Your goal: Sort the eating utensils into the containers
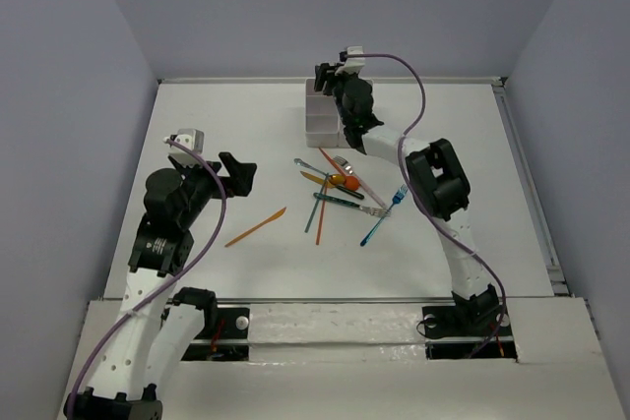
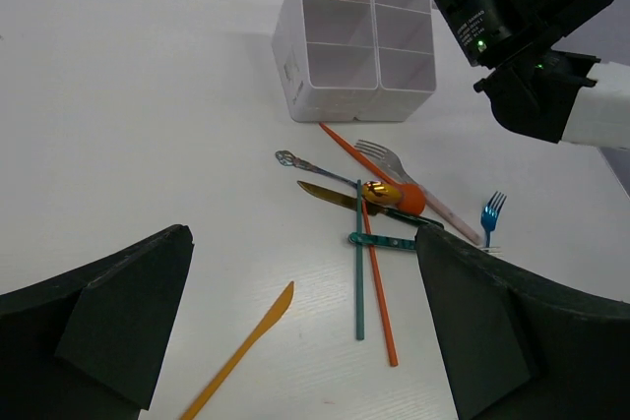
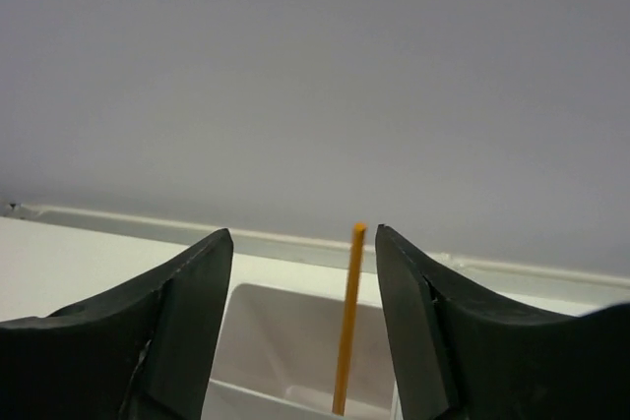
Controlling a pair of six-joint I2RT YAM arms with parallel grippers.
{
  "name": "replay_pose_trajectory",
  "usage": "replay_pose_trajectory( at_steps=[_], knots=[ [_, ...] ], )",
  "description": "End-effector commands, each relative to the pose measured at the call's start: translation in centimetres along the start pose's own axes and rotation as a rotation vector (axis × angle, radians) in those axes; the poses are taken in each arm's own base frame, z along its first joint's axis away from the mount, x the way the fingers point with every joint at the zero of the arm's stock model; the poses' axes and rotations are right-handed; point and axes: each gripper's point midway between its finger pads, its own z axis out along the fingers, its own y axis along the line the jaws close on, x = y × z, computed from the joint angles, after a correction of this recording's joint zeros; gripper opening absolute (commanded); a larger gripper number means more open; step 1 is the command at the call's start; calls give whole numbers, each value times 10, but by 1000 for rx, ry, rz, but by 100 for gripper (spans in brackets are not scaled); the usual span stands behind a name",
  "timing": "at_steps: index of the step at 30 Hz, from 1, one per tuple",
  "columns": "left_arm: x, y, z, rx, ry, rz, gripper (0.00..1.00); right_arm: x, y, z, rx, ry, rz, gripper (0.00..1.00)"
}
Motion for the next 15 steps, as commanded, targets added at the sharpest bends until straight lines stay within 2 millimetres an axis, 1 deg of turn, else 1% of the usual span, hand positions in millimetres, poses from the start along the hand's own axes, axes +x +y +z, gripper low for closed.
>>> replay_pose_trajectory(
  at_steps=[1,2,3,4,5,6,7,8,9,10,11,12,13,14,15],
  knots=[
    [-19,-7,-3,29,-74,16,99,-98,15,-6,-42,-115,35,69],
    [-20,-8,-5,30,-82,19,99,-109,14,-12,-38,-109,37,72],
    [-20,-8,-5,30,-82,19,99,-96,11,-15,-32,-79,31,73],
    [-22,-8,-6,31,-89,21,99,-122,12,-22,-33,-102,42,73],
    [-23,-9,-7,32,-92,21,99,-124,11,-28,-30,-83,46,73],
    [-23,-9,-8,33,-95,22,99,-140,9,-41,-30,-80,52,73],
    [-25,-10,-10,35,-102,24,99,-144,8,-48,-30,-60,62,73],
    [-26,-11,-11,37,-106,23,99,-135,6,-57,-23,5,61,73],
    [-27,-11,-12,39,-112,23,99,-123,-1,-68,6,60,62,72],
    [-30,-13,-15,42,-126,24,99,-136,-3,-80,14,78,78,72],
    [-31,-13,-16,43,-133,27,99,-119,-9,-93,48,168,103,72],
    [-33,-14,-19,45,-143,26,99,-96,-15,-110,70,243,107,72],
    [-33,-15,-21,48,-147,27,99,-102,-17,-124,86,265,154,72],
    [-34,-15,-22,47,-150,29,99,-84,-26,-141,130,346,145,71],
    [-35,-16,-23,49,-154,29,99,-76,-31,-153,153,386,151,71]
  ],
)
